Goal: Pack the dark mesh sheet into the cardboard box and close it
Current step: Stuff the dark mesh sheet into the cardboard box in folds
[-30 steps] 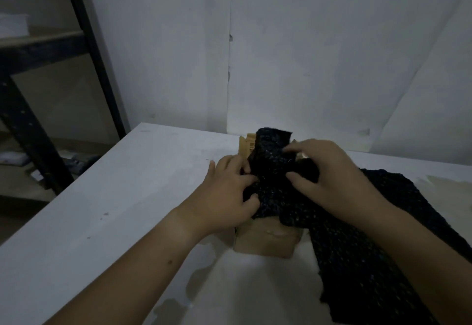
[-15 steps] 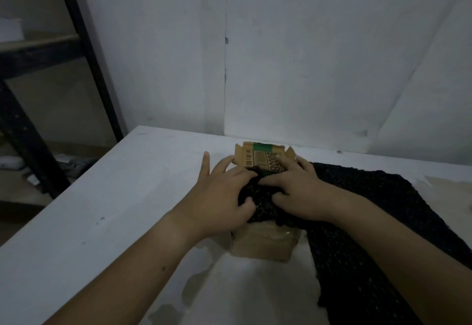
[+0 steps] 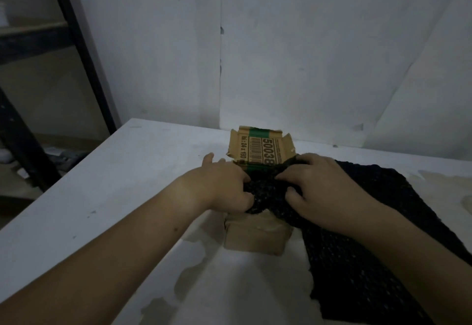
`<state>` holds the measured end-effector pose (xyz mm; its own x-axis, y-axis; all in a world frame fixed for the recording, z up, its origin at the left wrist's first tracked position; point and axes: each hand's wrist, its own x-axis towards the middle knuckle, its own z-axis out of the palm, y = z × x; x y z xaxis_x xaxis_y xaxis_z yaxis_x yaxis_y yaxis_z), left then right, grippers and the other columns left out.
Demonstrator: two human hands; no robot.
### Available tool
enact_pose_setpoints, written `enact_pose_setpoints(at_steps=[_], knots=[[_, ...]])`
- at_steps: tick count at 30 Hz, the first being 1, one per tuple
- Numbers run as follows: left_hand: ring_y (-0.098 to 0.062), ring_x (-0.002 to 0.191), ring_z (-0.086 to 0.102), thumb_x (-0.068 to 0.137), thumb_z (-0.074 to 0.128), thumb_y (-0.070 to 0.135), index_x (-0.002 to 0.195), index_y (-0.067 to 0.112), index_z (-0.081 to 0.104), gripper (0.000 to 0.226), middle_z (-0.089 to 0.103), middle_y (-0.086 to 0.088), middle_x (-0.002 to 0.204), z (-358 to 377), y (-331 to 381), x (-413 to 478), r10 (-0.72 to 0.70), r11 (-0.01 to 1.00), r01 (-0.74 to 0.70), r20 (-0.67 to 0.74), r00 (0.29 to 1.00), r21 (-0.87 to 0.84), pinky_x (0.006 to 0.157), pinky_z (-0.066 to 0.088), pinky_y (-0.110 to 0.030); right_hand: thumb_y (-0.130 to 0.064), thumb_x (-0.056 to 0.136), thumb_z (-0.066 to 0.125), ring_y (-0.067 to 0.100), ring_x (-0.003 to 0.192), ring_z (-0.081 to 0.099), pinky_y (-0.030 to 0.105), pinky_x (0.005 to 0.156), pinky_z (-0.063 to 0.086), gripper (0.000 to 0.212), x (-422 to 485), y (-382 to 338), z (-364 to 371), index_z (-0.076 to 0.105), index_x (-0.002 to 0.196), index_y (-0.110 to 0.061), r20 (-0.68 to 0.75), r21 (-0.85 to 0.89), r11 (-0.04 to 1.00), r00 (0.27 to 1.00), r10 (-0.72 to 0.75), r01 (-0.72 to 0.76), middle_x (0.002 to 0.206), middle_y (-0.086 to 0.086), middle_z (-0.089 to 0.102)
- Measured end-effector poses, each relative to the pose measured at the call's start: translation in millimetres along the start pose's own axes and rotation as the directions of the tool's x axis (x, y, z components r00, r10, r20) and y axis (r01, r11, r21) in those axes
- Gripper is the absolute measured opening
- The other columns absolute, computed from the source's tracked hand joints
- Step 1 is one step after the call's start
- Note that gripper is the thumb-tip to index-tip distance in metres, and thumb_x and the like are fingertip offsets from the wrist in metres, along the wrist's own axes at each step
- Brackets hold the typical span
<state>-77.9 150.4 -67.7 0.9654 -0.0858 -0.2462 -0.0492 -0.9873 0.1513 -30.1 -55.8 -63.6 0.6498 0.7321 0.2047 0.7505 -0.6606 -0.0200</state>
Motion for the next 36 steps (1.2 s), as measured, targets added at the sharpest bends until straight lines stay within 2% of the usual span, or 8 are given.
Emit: enact_pose_setpoints(at_steps=[4,8,12,16,19,23,29,36], knots=[[-0.021,0.113,0.052,0.074,0.038,0.048,0.101,0.02,0.068,0.049,0.065,0.0,0.105,4,-2,-2,0.037,0.996,-0.042,-0.059,0.998,-0.074,0.119,0.005,-0.05,-0.044,0.091,0.03,0.027,0.143,0.014,0.046,0.115,-0.001,0.048,21,-9,11,0.066,0.118,-0.028,0.281,-0.126,0.986,0.95,0.138,-0.106,0.138,0.003,0.053],[-0.016,0.094,0.056,0.073,0.039,0.043,0.085,0.015,0.066,0.041,0.064,0.002,0.087,10,-4,-3,0.084,0.988,-0.102,-0.151,0.985,-0.119,0.114,0.013,-0.047,-0.048,0.096,0.022,0.031,0.147,0.002,0.051,0.116,-0.009,0.055,34,-12,15,0.06,0.125,-0.022,0.46,-0.184,0.977,0.868,0.186,-0.112,0.15,0.008,0.04],[-0.015,0.095,0.055,0.073,0.04,0.042,0.082,0.018,0.064,0.036,0.062,0.005,0.089,13,-5,-3,0.093,0.984,-0.117,-0.17,0.981,-0.133,0.114,0.013,-0.047,-0.049,0.088,0.034,0.028,0.141,0.023,0.045,0.116,0.012,0.046,20,-8,7,0.067,0.112,-0.028,0.256,-0.054,0.996,0.963,0.082,-0.07,0.129,0.003,0.059],[-0.016,0.098,0.056,0.074,0.046,0.041,0.091,0.018,0.062,0.033,0.061,0.005,0.093,12,-3,-7,0.11,0.989,-0.13,-0.245,0.963,-0.068,0.116,0.012,-0.051,-0.051,0.079,0.038,0.027,0.13,0.039,0.039,0.104,0.031,0.046,8,-1,-10,0.068,0.105,-0.027,-0.045,-0.165,0.983,0.997,0.068,-0.075,0.11,-0.007,0.066],[-0.018,0.11,0.054,0.073,0.057,0.038,0.114,0.024,0.054,0.044,0.058,0.007,0.111,12,-1,-5,0.176,0.984,-0.147,-0.397,0.901,0.102,0.116,0.016,-0.053,-0.047,0.082,0.046,0.026,0.132,0.035,0.036,0.105,0.025,0.04,7,2,-11,0.067,0.11,-0.027,0.004,-0.196,0.977,0.996,0.089,-0.086,0.113,-0.009,0.064],[-0.023,0.122,0.05,0.072,0.045,0.044,0.121,0.027,0.059,0.053,0.061,0.005,0.125,9,-1,-3,0.091,0.996,-0.089,-0.231,0.969,0.017,0.116,0.012,-0.064,-0.041,0.08,0.049,0.024,0.126,0.037,0.035,0.103,0.025,0.042,9,3,-10,0.068,0.115,-0.027,0.018,-0.209,0.977,0.999,0.05,-0.045,0.116,-0.01,0.063],[-0.014,0.073,0.054,0.076,0.051,0.047,0.081,0.024,0.06,0.025,0.061,0.004,0.079,6,-3,3,0.029,0.993,-0.041,-0.1,0.995,-0.113,0.088,0.041,-0.045,-0.04,0.076,0.031,0.024,0.113,0.041,0.038,0.097,0.024,0.054,10,0,-6,0.072,0.11,-0.03,0.106,-0.334,0.941,0.994,-0.025,0.059,0.113,-0.013,0.065],[-0.015,0.071,0.062,0.068,0.05,0.046,0.083,0.025,0.066,0.03,0.066,0.005,0.076,10,-6,6,0.063,0.978,-0.09,-0.144,0.988,-0.191,0.061,0.051,-0.032,-0.043,0.09,0.032,0.03,0.139,0.019,0.047,0.113,0.006,0.046,41,-1,12,0.066,0.116,-0.027,0.438,-0.21,0.977,0.891,0.116,-0.024,0.136,0.008,0.052]])
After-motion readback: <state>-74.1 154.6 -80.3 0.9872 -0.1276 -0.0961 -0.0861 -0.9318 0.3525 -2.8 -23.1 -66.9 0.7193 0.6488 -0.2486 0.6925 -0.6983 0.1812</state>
